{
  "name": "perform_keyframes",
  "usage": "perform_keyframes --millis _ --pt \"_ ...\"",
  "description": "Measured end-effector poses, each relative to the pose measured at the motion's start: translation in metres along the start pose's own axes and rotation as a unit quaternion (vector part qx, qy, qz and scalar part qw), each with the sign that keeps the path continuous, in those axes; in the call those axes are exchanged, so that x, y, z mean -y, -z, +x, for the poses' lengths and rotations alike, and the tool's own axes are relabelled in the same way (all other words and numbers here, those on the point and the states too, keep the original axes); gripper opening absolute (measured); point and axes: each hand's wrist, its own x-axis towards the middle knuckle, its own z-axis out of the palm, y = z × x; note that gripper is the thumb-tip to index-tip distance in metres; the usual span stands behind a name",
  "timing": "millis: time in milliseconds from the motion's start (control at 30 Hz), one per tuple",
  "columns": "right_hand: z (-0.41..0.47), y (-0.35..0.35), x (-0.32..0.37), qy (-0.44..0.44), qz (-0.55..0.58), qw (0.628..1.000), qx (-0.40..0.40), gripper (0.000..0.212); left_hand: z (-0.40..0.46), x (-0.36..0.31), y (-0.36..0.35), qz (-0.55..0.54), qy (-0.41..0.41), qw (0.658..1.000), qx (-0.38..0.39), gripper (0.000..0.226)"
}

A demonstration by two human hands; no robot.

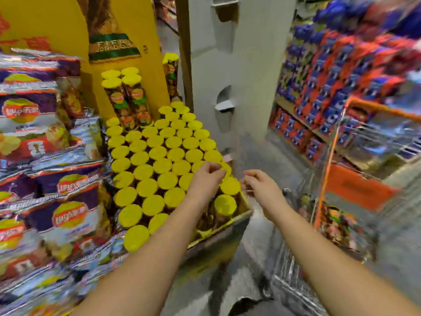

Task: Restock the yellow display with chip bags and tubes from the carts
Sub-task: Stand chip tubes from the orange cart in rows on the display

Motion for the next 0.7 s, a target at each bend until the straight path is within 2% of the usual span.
perform_keyframes --millis 67,200,400,567,700 --pt "-0.018 0.036 -0.022 -0.017 0.011 0.999 -0.038 0.015 -0.010 0.004 -0.038 -0.006 -0.006 0.999 0.052 0.009" --pt "-0.048 0.105 -0.066 -0.041 0.003 0.995 -0.091 0.016 -0.018 0.011 -0.112 0.013 -0.016 0.989 0.145 0.010" --pt "-0.071 0.218 -0.145 -0.129 0.025 0.975 -0.179 0.015 -0.028 0.021 -0.250 0.043 0.032 0.951 0.303 0.010" --pt "-0.056 0.306 -0.205 -0.226 0.036 0.945 -0.235 0.015 -0.009 0.036 -0.371 0.088 0.102 0.929 0.345 0.004" --pt "-0.026 0.362 -0.259 -0.284 0.002 0.929 -0.239 0.016 0.022 0.061 -0.453 0.142 0.151 0.918 0.338 0.017"
